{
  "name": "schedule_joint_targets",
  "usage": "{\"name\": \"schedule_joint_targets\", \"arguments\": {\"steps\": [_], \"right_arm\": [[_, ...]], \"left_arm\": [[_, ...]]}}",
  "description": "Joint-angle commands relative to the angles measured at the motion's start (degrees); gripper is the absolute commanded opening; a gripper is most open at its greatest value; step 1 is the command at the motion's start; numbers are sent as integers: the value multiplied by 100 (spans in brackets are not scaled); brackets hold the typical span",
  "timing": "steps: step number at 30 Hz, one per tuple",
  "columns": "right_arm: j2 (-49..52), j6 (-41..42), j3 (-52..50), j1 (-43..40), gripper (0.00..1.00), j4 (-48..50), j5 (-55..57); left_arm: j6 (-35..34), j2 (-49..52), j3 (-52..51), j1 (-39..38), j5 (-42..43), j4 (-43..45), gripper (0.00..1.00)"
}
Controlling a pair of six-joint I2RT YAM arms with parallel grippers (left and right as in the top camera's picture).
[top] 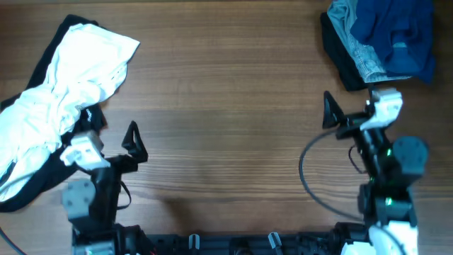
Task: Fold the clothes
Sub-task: 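Reach the left gripper to the white T-shirt on the black clothes, then grasp the white T-shirt with the left gripper and drag it to center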
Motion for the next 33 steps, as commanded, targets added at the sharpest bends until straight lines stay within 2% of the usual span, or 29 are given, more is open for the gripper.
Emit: {"name": "schedule_joint_targets", "arguments": {"steps": [1, 2, 5, 7, 8, 10, 13, 17, 18, 21, 23, 26, 28, 30, 33], "right_arm": [[896, -382, 1064, 20, 100, -175, -577], [1202, -385, 1469, 20, 100, -470, -649], [2234, -385, 2914, 20, 100, -1978, -793], [2817, -385, 3665, 20, 100, -2857, -817], [3080, -382, 3932, 20, 100, -3121, -933], [3460, -341, 4041, 17, 100, -2997, -1237], [3744, 37, 4041, 17, 100, -2944, -1611], [3921, 74, 4028, 24, 100, -2953, -1803], [3950, 72, 4028, 24, 98, -2970, -1803], [4011, 68, 4026, 24, 96, -3093, -1799], [4050, 44, 4026, 24, 96, -3121, -1797], [4188, -55, 4026, 39, 93, -3080, -1799], [4273, -83, 4026, 39, 92, -3086, -1773], [4367, -83, 4026, 39, 92, -3097, -1775], [4513, -79, 4026, 39, 91, -3084, -1775]], "left_arm": [[125, 1307, 1327, 50, 87, -669, 100], [125, 1729, 1773, 87, 90, -1043, 100], [177, 3469, 3773, 323, 90, -3075, 100], [640, 4356, 4839, 420, 109, -4111, 100], [892, 4859, 5386, 461, 109, -4518, 100], [1451, 5635, 5965, 498, 55, -4828, 100], [1493, 6231, 6017, 765, -507, -4690, 100], [1493, 6913, 6017, 1635, -538, -4588, 99], [1493, 7128, 6017, 1902, -562, -4487, 95], [1676, 7952, 6017, 2441, -560, -3993, 93], [1996, 8253, 6017, 2452, -555, -3827, 91], [2671, 8706, 6017, 2354, -564, -3294, 80], [3056, 8876, 6017, 2277, -688, -3084, 80], [3101, 9025, 6017, 2218, -1038, -2817, 81], [3099, 9206, 6017, 2221, -1080, -2520, 76]]}}
